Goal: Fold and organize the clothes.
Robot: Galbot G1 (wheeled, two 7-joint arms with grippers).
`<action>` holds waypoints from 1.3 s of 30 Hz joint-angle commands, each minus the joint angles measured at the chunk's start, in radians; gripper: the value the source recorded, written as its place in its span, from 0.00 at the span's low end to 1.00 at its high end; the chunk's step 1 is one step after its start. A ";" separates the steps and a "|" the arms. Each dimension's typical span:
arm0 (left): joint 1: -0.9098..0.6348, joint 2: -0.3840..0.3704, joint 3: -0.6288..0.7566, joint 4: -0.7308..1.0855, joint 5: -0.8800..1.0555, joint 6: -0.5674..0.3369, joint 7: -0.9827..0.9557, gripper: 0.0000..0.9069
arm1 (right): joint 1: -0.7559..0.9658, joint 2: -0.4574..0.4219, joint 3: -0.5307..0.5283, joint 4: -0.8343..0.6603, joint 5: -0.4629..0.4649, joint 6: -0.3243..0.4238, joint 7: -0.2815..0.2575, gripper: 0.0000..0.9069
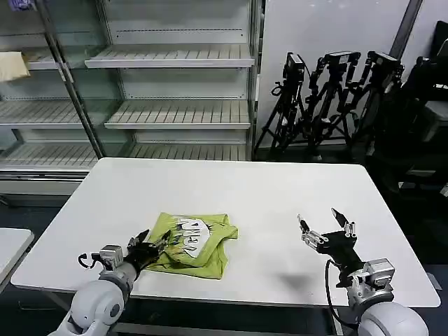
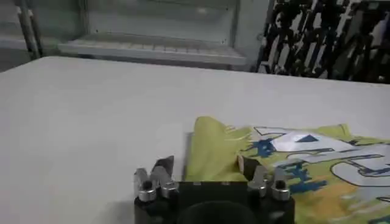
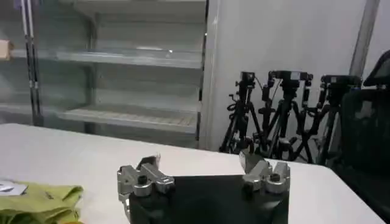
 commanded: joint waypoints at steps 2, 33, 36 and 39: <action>0.040 -0.011 0.022 -0.012 -0.021 0.011 0.010 0.01 | 0.007 0.002 -0.005 -0.002 -0.001 0.000 0.002 1.00; 0.077 0.564 -0.653 0.130 0.591 -0.024 0.383 0.00 | 0.124 -0.003 -0.108 -0.080 -0.005 0.036 -0.013 1.00; 0.070 0.535 -0.626 0.051 0.687 -0.023 0.383 0.00 | 0.133 -0.002 -0.111 -0.094 -0.005 0.039 -0.013 1.00; 0.118 0.443 -0.552 -0.057 0.855 -0.055 0.386 0.00 | 0.127 -0.004 -0.110 -0.099 -0.006 0.040 -0.013 1.00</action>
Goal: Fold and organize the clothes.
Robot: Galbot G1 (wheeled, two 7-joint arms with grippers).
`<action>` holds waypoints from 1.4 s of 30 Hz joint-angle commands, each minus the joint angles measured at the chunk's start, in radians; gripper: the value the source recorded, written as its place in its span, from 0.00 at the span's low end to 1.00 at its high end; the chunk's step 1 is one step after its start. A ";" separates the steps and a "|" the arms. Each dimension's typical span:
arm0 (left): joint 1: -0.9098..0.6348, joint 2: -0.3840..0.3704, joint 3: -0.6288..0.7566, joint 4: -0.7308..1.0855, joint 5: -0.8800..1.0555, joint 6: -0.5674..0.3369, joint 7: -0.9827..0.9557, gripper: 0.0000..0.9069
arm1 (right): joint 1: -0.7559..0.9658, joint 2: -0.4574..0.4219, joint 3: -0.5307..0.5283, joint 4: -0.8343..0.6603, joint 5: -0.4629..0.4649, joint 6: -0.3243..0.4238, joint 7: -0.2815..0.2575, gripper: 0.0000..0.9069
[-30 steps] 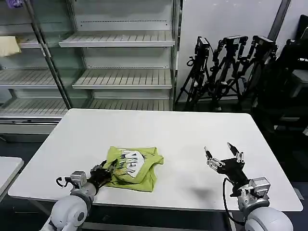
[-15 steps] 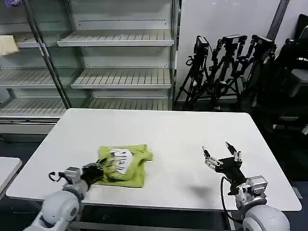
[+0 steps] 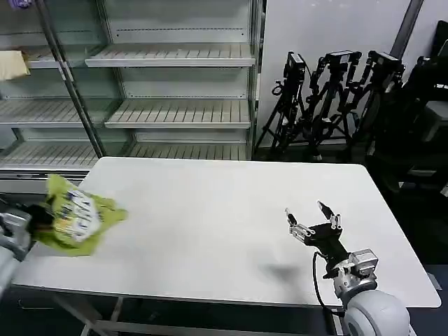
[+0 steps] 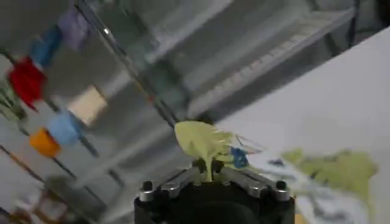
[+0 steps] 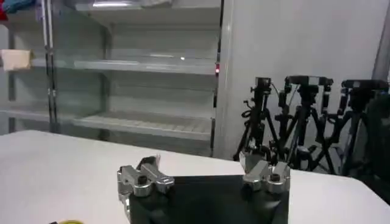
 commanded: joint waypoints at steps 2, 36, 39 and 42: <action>0.132 -0.009 -0.046 -0.230 0.507 -0.060 0.098 0.00 | 0.019 -0.005 -0.017 -0.026 -0.001 0.006 -0.002 1.00; -0.328 -0.774 0.756 -0.113 -0.405 0.024 -0.767 0.02 | 0.113 -0.055 0.111 -0.103 0.007 -0.005 -0.024 1.00; -0.341 -0.799 0.756 -0.093 -0.407 0.023 -0.774 0.02 | 0.120 -0.057 0.115 -0.117 0.008 -0.005 -0.028 1.00; -0.335 -0.818 0.774 -0.098 -0.408 0.024 -0.771 0.02 | 0.125 -0.056 0.115 -0.126 0.007 0.003 -0.035 1.00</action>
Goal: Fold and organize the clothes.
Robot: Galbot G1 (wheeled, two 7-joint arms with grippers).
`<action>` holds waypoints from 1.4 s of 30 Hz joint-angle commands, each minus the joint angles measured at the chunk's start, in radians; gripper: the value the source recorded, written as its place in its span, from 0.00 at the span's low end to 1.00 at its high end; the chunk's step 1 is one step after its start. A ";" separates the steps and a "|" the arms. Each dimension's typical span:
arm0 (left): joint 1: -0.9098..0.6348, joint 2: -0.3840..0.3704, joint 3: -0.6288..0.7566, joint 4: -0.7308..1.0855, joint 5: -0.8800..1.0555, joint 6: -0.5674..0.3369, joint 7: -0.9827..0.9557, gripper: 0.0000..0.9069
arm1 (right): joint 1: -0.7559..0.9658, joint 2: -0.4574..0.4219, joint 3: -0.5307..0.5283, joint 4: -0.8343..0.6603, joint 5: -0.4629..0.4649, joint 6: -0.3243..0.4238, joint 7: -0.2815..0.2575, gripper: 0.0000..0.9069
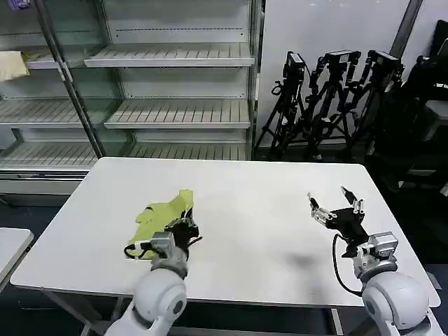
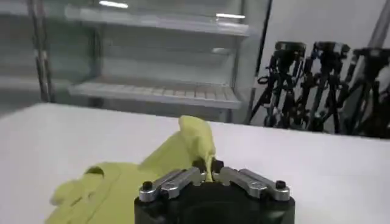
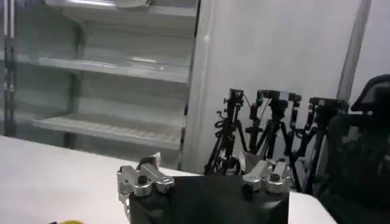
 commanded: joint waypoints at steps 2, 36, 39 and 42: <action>-0.107 -0.171 0.089 0.070 -0.171 0.011 -0.104 0.87 | 0.052 -0.007 0.012 -0.051 0.002 0.009 -0.013 1.00; 0.097 0.237 -0.459 0.104 0.384 -0.431 0.655 1.00 | 0.063 0.070 -0.106 -0.081 -0.170 0.023 0.011 1.00; 0.097 0.220 -0.450 0.109 0.401 -0.473 0.662 1.00 | 0.060 0.077 -0.126 -0.096 -0.170 0.069 0.024 1.00; 0.099 0.208 -0.446 0.109 0.413 -0.499 0.664 1.00 | 0.063 0.083 -0.142 -0.106 -0.168 0.078 0.033 1.00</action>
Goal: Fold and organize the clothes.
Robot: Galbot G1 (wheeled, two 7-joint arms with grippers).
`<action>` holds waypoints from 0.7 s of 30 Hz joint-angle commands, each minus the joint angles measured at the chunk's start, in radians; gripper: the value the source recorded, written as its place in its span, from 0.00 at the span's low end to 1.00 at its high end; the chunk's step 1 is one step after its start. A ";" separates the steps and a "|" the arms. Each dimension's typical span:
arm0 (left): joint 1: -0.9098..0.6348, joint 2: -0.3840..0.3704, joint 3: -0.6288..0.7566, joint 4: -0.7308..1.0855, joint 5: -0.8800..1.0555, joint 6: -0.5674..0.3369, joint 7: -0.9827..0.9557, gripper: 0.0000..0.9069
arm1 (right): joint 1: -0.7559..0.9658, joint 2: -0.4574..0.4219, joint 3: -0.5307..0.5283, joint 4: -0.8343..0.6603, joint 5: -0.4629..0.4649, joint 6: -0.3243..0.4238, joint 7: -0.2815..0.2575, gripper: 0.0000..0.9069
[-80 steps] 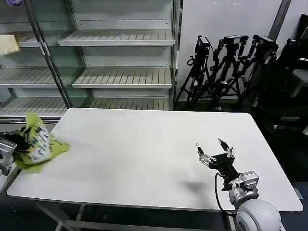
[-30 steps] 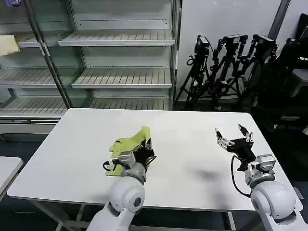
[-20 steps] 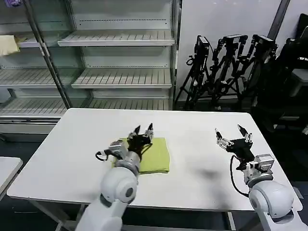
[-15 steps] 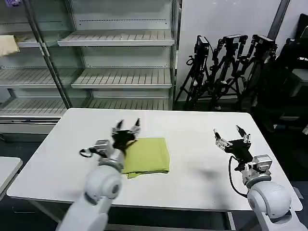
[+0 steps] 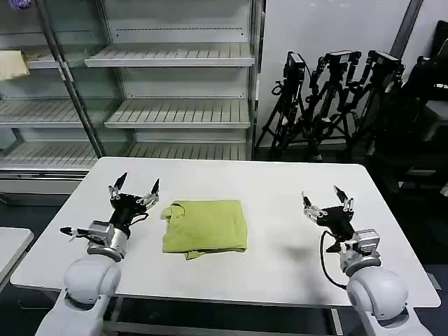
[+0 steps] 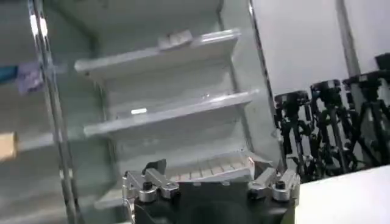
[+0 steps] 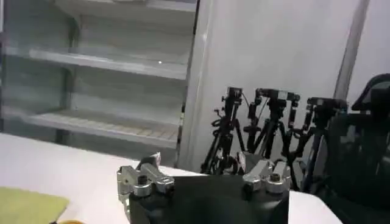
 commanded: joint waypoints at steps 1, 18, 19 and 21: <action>0.061 0.033 -0.081 0.020 0.125 -0.185 0.123 1.00 | 0.002 0.018 -0.070 -0.024 -0.068 0.047 0.023 1.00; 0.079 0.062 -0.135 0.007 0.116 -0.212 0.139 1.00 | 0.037 0.020 -0.108 -0.023 -0.056 0.046 0.022 1.00; 0.080 0.059 -0.131 0.006 0.118 -0.211 0.139 1.00 | 0.034 0.018 -0.104 -0.022 -0.056 0.047 0.022 1.00; 0.081 0.046 -0.123 0.006 0.126 -0.214 0.147 1.00 | 0.029 0.013 -0.089 -0.020 -0.054 0.048 0.021 1.00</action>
